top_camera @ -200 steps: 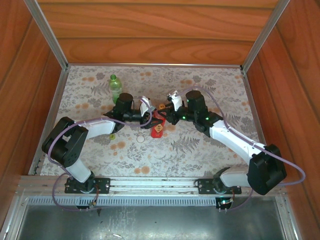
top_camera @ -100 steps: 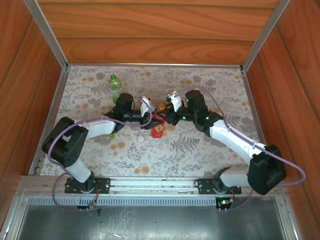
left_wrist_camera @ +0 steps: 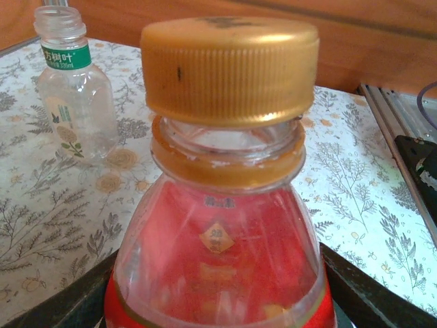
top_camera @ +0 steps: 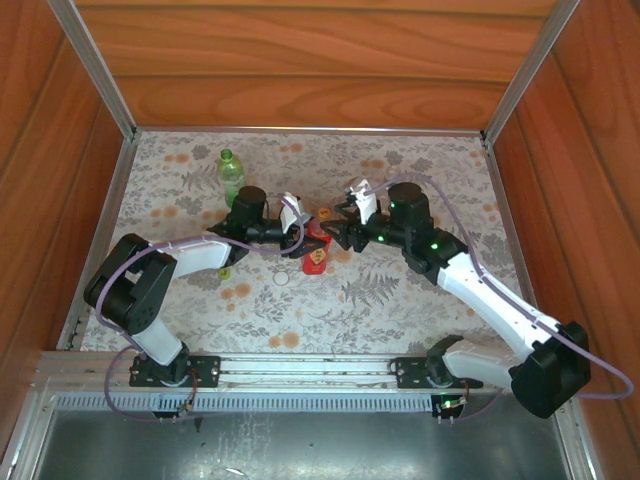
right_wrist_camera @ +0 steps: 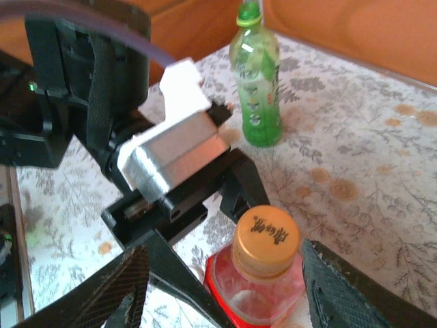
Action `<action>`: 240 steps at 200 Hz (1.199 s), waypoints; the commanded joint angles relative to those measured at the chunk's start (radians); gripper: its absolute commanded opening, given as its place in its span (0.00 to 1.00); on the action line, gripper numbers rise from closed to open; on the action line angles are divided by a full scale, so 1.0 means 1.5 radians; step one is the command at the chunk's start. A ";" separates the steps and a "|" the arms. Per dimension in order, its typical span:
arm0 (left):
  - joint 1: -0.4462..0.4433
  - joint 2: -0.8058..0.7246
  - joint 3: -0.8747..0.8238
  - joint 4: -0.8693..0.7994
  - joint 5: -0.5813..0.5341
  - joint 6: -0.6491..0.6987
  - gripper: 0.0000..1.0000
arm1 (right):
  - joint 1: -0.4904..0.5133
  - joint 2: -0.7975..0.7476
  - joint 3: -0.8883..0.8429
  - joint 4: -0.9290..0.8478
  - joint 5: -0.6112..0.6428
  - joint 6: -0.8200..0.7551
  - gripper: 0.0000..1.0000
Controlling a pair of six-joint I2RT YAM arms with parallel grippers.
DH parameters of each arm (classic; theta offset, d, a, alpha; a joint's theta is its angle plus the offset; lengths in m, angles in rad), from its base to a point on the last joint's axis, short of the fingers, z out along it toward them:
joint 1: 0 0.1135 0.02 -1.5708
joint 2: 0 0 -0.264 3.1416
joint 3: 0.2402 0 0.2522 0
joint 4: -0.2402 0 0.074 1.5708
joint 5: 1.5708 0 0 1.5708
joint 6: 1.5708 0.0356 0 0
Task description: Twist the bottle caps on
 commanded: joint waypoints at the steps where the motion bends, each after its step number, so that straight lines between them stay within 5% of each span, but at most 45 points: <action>1: -0.003 0.014 -0.007 -0.001 -0.009 0.026 0.63 | 0.002 0.010 0.036 -0.032 0.073 0.124 0.55; 32: -0.006 0.015 -0.009 -0.001 -0.015 0.034 0.63 | 0.001 0.084 0.165 -0.194 0.051 0.162 0.48; 69: -0.006 0.016 -0.009 -0.002 -0.016 0.035 0.63 | 0.001 0.135 0.217 -0.255 0.047 0.170 0.42; 167: -0.006 0.014 -0.010 -0.001 -0.013 0.035 0.63 | 0.002 0.175 0.212 -0.259 0.014 0.143 0.33; 200: -0.006 -0.001 -0.020 -0.002 -0.024 0.036 0.74 | 0.001 0.183 0.212 -0.269 0.006 0.137 0.32; 240: -0.004 -0.021 -0.031 -0.001 -0.034 0.045 0.74 | 0.001 0.189 0.206 -0.260 0.011 0.150 0.29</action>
